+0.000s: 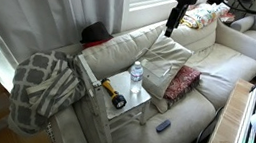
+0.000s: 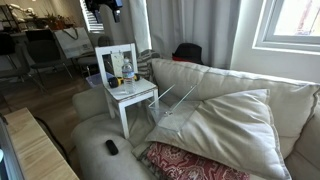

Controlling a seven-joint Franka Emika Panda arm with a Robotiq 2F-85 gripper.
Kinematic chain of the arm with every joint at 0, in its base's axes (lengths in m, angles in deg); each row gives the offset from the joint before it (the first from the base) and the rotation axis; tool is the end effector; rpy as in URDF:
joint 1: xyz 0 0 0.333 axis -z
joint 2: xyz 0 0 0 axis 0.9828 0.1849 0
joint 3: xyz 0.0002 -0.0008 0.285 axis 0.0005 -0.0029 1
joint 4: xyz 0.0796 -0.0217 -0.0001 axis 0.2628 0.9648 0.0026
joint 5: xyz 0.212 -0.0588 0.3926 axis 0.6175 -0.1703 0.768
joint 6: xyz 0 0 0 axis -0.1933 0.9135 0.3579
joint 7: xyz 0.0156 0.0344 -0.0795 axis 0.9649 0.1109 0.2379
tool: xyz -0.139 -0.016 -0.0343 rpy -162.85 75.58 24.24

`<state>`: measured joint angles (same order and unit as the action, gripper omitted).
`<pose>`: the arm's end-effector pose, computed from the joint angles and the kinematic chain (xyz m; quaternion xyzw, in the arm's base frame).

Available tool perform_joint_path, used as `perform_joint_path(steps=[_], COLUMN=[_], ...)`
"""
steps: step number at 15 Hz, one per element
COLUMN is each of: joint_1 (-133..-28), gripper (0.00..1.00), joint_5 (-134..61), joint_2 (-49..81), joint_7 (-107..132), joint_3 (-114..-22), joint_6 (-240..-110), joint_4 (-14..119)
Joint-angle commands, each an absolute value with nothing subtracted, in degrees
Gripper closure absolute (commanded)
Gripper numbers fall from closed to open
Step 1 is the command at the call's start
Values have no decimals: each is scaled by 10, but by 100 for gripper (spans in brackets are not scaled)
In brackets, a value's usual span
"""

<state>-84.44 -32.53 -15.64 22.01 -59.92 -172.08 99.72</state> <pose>0.5157 0.0837 0.3189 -0.9913 -0.1146 -0.0652 0.0011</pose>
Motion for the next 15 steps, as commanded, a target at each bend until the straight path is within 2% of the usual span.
perform_joint_path(steps=[1, 5, 10, 15], joint_1=[-862, -873, -880, -884], gripper=[0, 0, 0, 0], joint_5=[-293, -291, -367, -366], joint_2=[-122, -55, 28, 31], joint_7=[225, 163, 72, 78], joint_3=[-595, -566, -540, -544], joint_6=[-1734, -1733, -1812, -1817], joint_4=[993, 975, 956, 958])
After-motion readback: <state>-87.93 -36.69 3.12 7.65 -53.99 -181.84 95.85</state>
